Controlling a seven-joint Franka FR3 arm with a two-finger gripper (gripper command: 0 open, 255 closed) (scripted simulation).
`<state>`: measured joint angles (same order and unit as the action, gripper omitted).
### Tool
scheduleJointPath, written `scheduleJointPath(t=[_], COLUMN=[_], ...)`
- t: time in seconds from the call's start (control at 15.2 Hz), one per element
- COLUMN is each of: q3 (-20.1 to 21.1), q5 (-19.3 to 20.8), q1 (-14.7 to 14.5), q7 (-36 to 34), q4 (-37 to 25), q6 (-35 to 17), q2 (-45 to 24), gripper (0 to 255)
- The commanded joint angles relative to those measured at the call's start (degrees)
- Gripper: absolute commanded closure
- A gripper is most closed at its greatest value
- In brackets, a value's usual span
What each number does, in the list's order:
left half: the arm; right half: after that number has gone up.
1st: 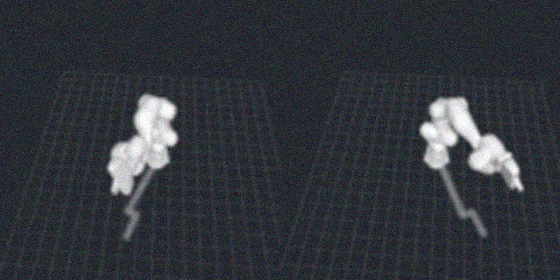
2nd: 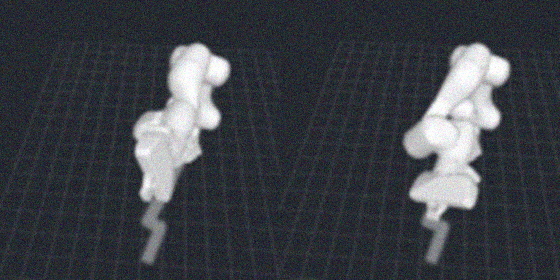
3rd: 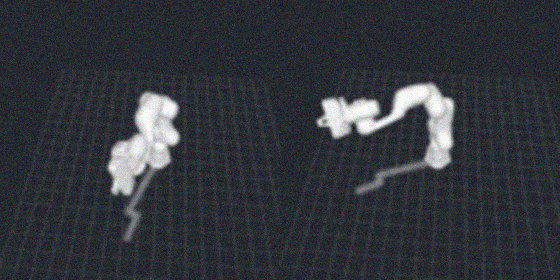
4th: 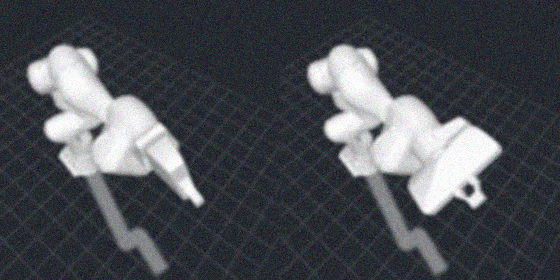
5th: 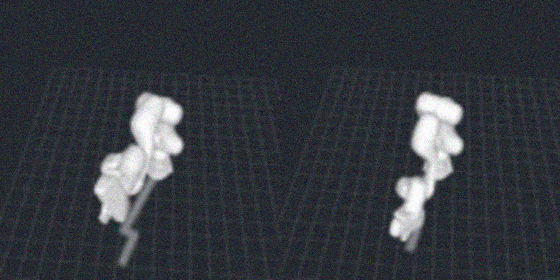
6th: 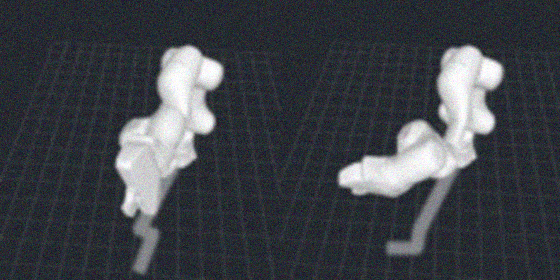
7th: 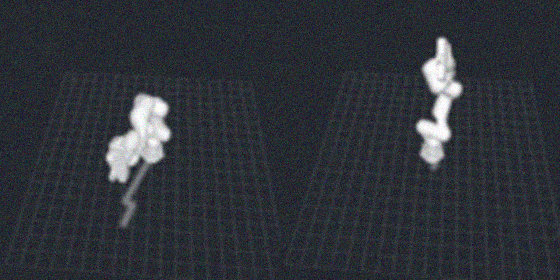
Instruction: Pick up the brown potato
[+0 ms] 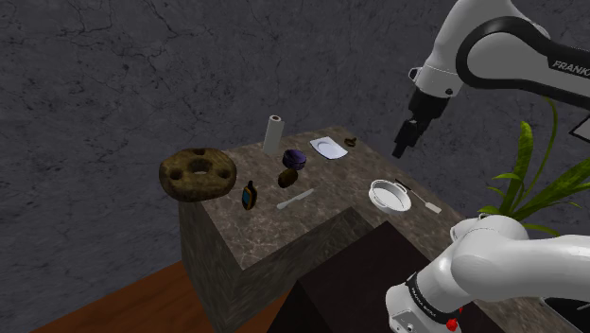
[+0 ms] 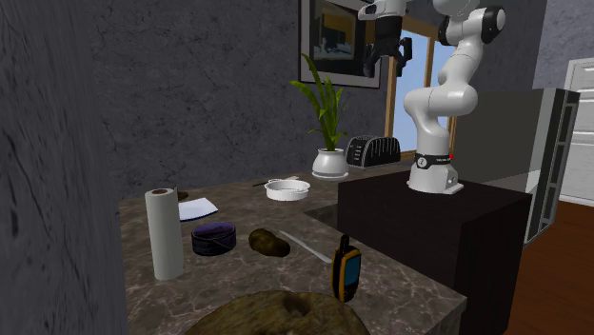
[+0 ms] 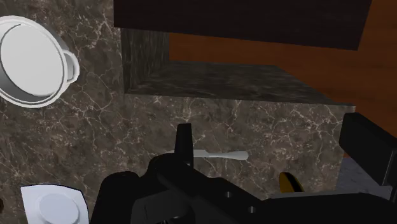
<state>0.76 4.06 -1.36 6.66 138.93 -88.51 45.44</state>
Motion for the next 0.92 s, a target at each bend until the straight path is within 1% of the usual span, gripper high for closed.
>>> scheduleJointPath(t=[0.0, 0.2, 0.46, 0.66, 0.86], q3=[0.0, 2.9, 6.8, 9.6, 12.2], q5=[0.0, -1.0, -1.7, -1.5, -0.5], q1=[0.0, 0.5, 1.4, 2.3, 3.6], q7=[0.0, -5.8, -13.5, -19.5, -25.7], q4=[0.0, 2.6, 4.5, 4.9, 4.2], q6=[0.0, -5.9, -13.8, -19.7, -25.1], q2=[0.0, -3.1, -8.9, -14.4, -20.6], gripper=[0, 0, 0, 0, 0])
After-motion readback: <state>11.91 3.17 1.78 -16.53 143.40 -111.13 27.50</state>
